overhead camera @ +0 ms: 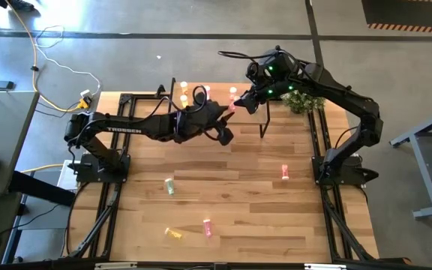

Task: Pick and place medicine bottles onto shelf by color
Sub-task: Put the bottom pink pill bottle on the shelf aligned with other pink pill bottles

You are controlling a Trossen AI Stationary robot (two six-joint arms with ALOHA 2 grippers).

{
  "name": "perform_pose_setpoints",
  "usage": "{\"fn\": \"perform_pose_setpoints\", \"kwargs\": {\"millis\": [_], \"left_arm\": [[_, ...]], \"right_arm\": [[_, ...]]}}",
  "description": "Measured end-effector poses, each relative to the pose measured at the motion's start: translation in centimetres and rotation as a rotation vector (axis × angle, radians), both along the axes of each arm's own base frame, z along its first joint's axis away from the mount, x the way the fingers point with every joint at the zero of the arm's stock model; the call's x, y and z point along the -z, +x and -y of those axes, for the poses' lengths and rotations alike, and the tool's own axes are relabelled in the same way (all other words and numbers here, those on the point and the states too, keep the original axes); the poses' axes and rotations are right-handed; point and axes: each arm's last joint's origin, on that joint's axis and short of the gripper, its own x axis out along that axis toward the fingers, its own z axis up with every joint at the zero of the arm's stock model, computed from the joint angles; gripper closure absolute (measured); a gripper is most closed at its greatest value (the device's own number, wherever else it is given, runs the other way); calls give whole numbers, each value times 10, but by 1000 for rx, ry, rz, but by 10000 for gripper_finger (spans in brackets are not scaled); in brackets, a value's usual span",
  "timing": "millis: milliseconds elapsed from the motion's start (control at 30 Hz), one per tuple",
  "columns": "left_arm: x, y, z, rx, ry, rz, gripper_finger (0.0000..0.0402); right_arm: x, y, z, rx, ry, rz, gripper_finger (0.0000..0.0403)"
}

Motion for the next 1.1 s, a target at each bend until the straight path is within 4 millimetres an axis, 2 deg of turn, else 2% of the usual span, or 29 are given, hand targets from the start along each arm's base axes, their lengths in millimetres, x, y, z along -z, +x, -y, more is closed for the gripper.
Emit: {"fn": "perform_pose_setpoints", "kwargs": {"millis": [233,600,1100], "left_arm": [[0,0,0,15,21,-22,307],[0,0,1,29,32,-34,307],[0,0,1,25,34,-34,307]], "right_arm": [[0,0,0,-2,-4,1,285],[-2,2,2,33,-28,20,225],[0,0,1,40,8,0,236]]}}
